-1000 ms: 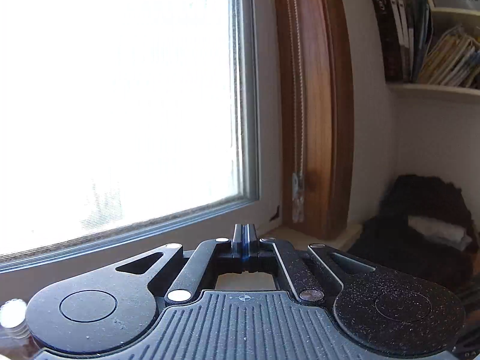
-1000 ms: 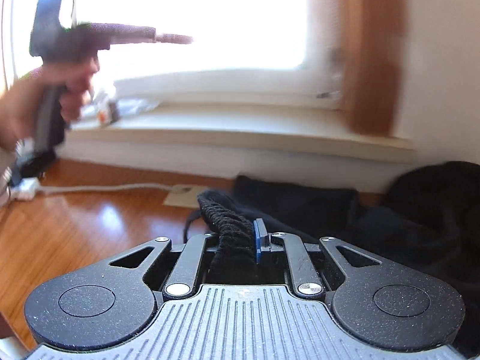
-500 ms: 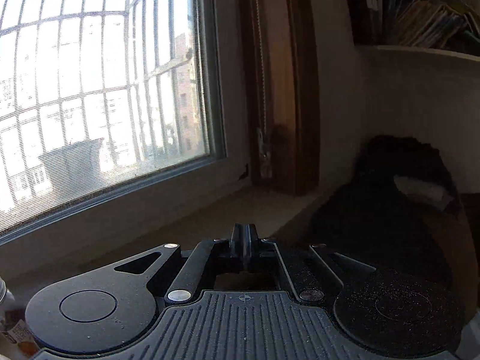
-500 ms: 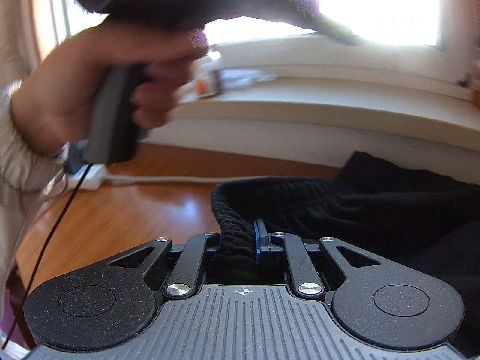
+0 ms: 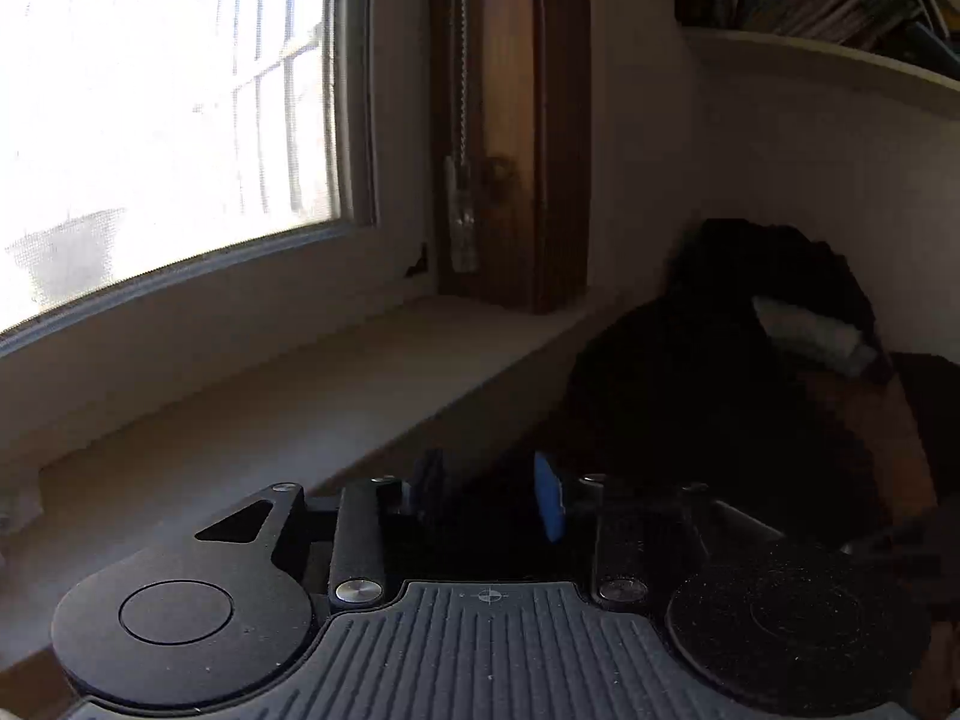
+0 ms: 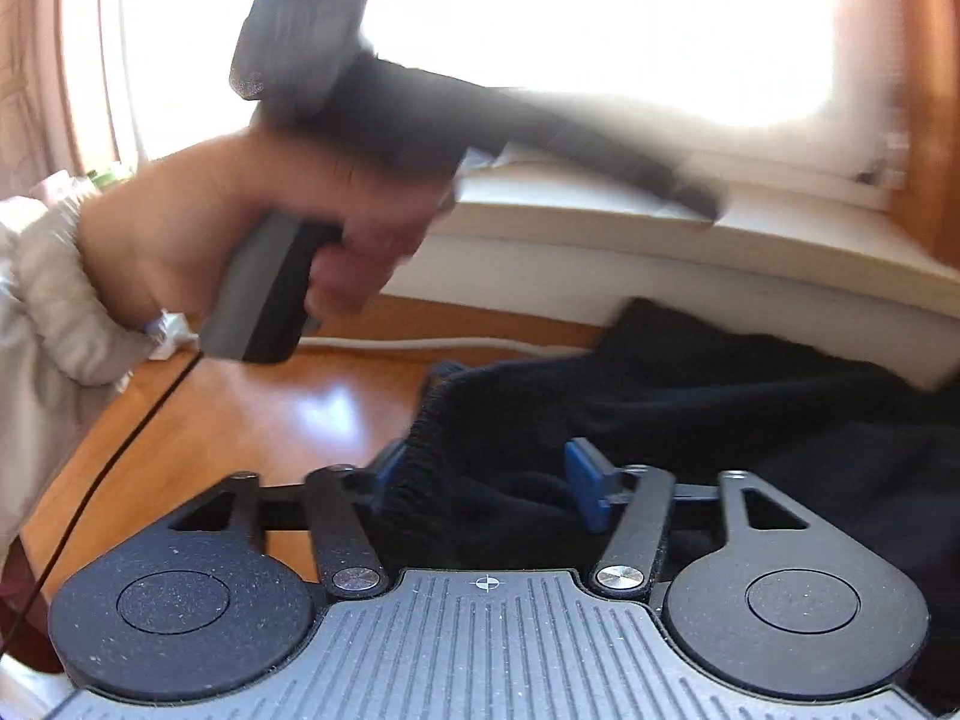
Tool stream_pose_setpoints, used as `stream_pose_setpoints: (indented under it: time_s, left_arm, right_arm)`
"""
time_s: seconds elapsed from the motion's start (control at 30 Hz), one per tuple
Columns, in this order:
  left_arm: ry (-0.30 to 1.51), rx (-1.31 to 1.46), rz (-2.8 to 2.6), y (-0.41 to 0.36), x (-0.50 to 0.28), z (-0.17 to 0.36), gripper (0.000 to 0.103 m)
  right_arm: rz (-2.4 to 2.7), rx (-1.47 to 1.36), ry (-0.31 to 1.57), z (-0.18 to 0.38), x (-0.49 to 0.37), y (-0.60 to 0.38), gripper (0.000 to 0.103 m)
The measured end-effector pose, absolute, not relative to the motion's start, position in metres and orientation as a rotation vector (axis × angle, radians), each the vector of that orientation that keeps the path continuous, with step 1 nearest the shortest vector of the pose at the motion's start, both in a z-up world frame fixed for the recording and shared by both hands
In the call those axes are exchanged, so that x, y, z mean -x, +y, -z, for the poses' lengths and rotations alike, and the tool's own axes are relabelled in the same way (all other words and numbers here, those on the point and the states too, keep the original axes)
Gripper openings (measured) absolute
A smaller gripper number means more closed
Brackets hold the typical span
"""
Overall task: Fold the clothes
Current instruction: 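Lay the black trousers flat on the table and open both tools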
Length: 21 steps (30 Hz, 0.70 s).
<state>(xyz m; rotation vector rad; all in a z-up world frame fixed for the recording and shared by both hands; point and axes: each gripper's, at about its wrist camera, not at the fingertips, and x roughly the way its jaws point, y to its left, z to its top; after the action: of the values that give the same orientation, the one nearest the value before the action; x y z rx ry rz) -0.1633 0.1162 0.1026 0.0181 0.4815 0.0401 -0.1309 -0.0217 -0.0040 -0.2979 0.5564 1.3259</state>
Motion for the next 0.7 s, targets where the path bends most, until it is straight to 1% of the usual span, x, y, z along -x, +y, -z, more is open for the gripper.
stream_pose_setpoints:
  time_s: [0.13, 0.23, 0.3, 0.33, 0.47, 0.63, 0.7]
  left_arm:
    - [0.509, -0.03, 0.006, 0.1, 0.141, -0.08, 0.04]
    - [0.511, -0.039, 0.025, 0.089, 0.119, -0.074, 0.041]
    - [0.507, -0.041, 0.039, 0.085, 0.101, -0.071, 0.046]
    - [0.506, -0.046, 0.043, 0.082, 0.096, -0.069, 0.046]
    - [0.508, -0.032, 0.082, 0.077, 0.073, -0.051, 0.049]
    - [0.558, 0.026, 0.119, 0.081, 0.051, -0.026, 0.05]
    - [0.578, 0.024, 0.134, 0.08, 0.046, -0.023, 0.052]
  right_arm:
    - [-1.282, 0.183, 0.546, -0.007, 0.092, -0.089, 0.077]
    - [-1.219, 0.07, 0.536, -0.014, 0.061, -0.139, 0.078]
    - [-1.138, 0.034, 0.516, -0.015, 0.042, -0.165, 0.078]
    - [-1.083, 0.044, 0.506, -0.013, 0.034, -0.173, 0.078]
    - [-0.882, 0.13, 0.465, 0.002, 0.004, -0.189, 0.078]
    - [-0.863, 0.098, 0.546, 0.04, -0.032, -0.191, 0.078]
    - [-0.89, 0.095, 0.564, 0.051, -0.039, -0.185, 0.081]
